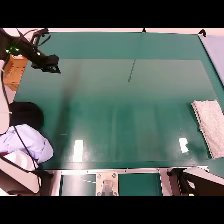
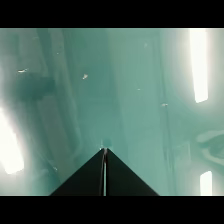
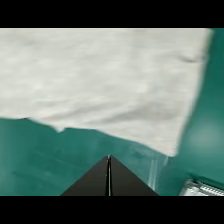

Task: Fold the shirts.

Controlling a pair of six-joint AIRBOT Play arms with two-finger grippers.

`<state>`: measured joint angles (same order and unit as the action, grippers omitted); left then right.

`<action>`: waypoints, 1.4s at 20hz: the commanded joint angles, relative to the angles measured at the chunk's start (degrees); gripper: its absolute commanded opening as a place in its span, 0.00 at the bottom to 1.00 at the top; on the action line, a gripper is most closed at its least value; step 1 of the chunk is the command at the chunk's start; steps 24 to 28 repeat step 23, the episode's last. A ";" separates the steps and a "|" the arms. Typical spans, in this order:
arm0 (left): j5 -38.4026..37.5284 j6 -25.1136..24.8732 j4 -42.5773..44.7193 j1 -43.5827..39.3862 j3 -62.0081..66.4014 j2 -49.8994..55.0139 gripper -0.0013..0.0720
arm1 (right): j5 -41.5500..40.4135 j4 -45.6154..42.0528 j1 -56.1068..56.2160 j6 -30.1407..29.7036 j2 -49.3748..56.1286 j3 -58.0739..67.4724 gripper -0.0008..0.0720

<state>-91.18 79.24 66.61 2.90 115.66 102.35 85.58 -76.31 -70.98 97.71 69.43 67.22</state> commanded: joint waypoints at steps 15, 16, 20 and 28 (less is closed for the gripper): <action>12.57 3.89 0.70 -9.27 -56.78 -38.34 0.05 | -17.88 2.38 70.69 0.63 -16.57 -20.72 0.02; 12.63 3.89 0.66 -9.27 -56.78 -38.34 0.05 | -17.44 2.38 71.49 0.66 -16.55 -20.76 0.02; 14.75 3.89 0.68 -9.27 -56.78 -38.34 0.05 | -17.46 2.36 71.89 0.66 -16.55 -20.76 0.02; 15.39 3.89 0.66 -9.27 -56.78 -38.34 0.05 | -17.46 2.36 71.89 0.66 -16.55 -20.76 0.02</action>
